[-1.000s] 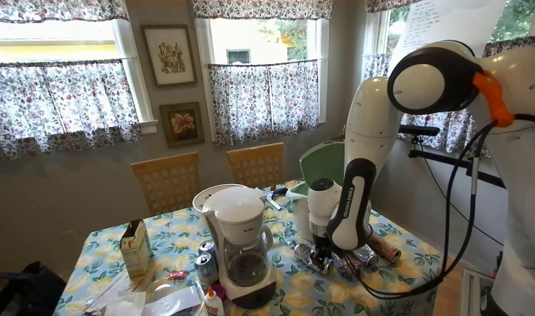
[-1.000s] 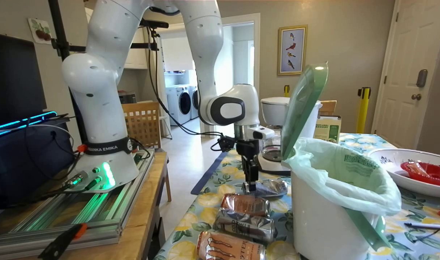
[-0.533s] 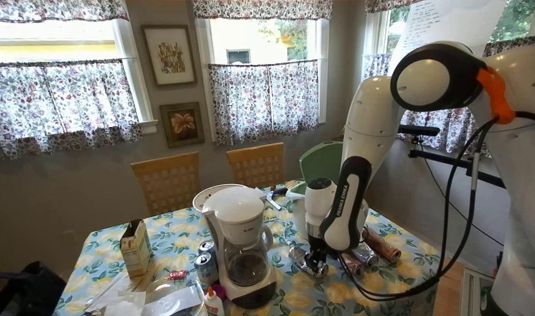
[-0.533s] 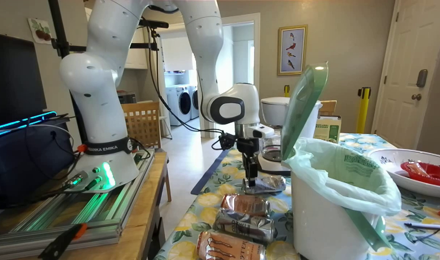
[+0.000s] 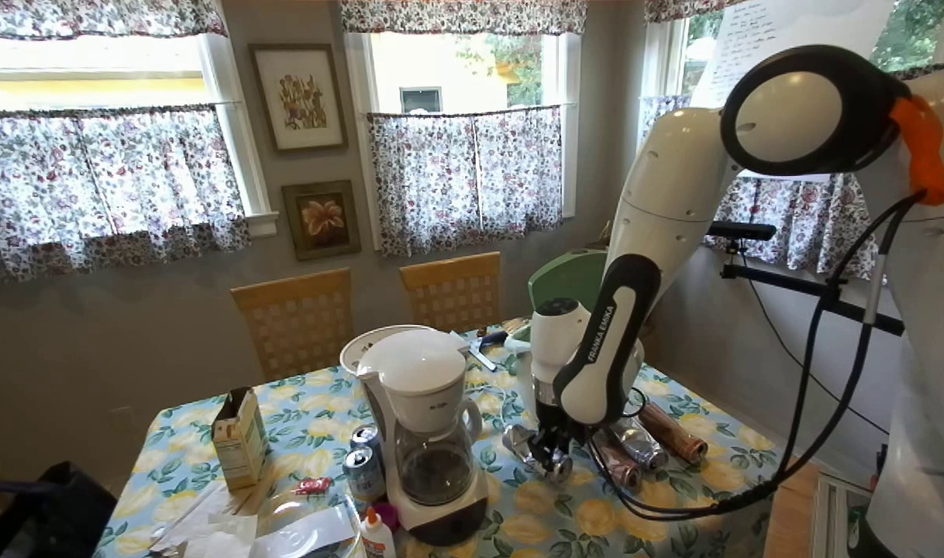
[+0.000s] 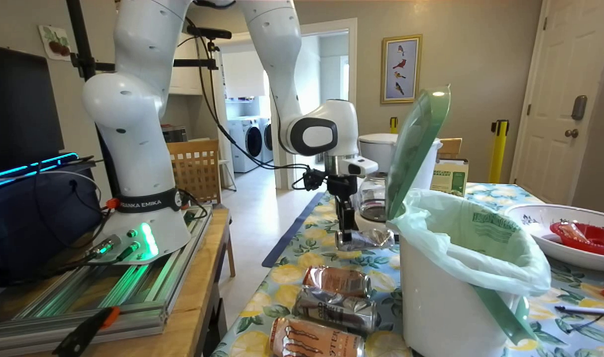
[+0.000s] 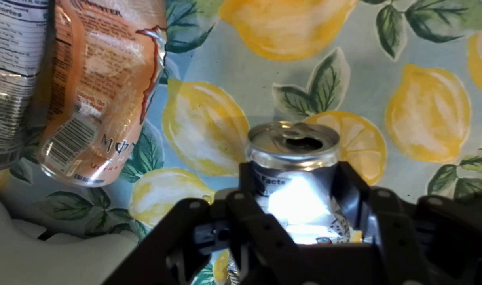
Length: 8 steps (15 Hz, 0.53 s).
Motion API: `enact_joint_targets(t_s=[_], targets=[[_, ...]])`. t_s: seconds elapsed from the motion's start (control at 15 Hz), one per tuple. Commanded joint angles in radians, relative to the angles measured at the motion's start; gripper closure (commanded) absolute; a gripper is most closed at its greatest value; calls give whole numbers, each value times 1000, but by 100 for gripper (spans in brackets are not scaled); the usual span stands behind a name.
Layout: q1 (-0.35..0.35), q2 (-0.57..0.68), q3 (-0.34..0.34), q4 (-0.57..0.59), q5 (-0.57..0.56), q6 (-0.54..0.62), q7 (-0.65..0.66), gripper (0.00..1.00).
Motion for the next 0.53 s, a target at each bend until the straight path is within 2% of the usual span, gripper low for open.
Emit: enact_joint_targets(t_s=[0.0, 0.13, 0.47], targets=[[70, -111, -53, -43, -27, -89, 67, 72], [93, -154, -69, -50, -66, -128, 109, 72], [88, -252, -44, -67, -158, -219, 208, 72]])
